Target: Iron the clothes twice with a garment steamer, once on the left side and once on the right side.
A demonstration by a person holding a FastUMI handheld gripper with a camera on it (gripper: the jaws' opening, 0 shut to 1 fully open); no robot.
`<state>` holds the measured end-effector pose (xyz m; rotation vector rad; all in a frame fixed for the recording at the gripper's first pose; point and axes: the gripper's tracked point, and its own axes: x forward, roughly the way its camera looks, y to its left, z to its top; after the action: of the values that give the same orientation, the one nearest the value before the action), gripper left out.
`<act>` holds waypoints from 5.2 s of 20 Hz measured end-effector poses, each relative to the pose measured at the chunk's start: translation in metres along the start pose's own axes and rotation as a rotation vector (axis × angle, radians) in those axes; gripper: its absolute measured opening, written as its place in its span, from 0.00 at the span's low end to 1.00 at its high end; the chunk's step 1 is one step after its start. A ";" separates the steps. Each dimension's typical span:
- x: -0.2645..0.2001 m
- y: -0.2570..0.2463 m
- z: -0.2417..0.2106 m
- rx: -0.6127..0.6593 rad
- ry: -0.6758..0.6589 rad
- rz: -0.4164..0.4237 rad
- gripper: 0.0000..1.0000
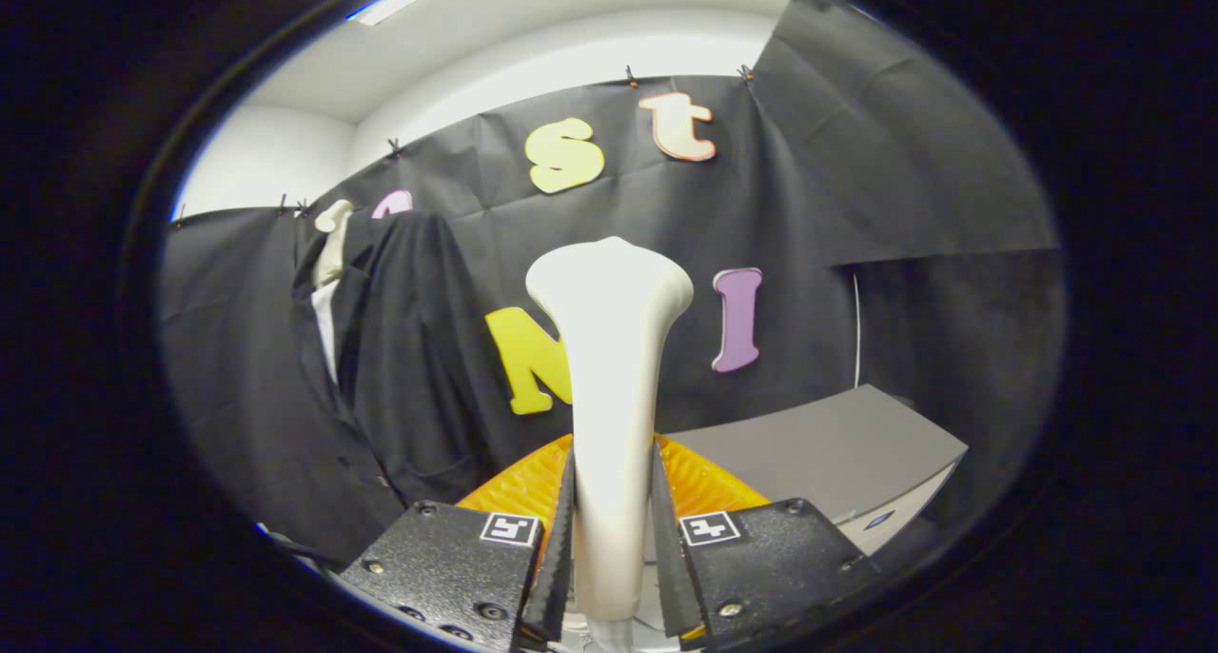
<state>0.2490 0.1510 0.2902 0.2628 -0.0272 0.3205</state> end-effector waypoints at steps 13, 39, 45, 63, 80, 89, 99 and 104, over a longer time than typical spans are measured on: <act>-0.008 0.213 0.029 -0.070 -0.070 0.186 0.41; 0.052 0.249 -0.095 -0.117 0.172 0.175 0.41; 0.047 0.243 -0.140 -0.125 0.252 0.164 0.41; 0.043 0.233 -0.280 -0.112 0.485 0.118 0.41; 0.039 0.245 -0.284 -0.089 0.511 0.110 0.41; 0.014 0.316 -0.176 -0.123 0.324 0.201 0.41; 0.016 0.435 -0.084 -0.178 0.134 0.376 0.41; 0.041 0.482 -0.066 -0.184 0.107 0.418 0.41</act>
<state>0.1351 0.6215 0.3500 0.0540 -0.0052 0.7429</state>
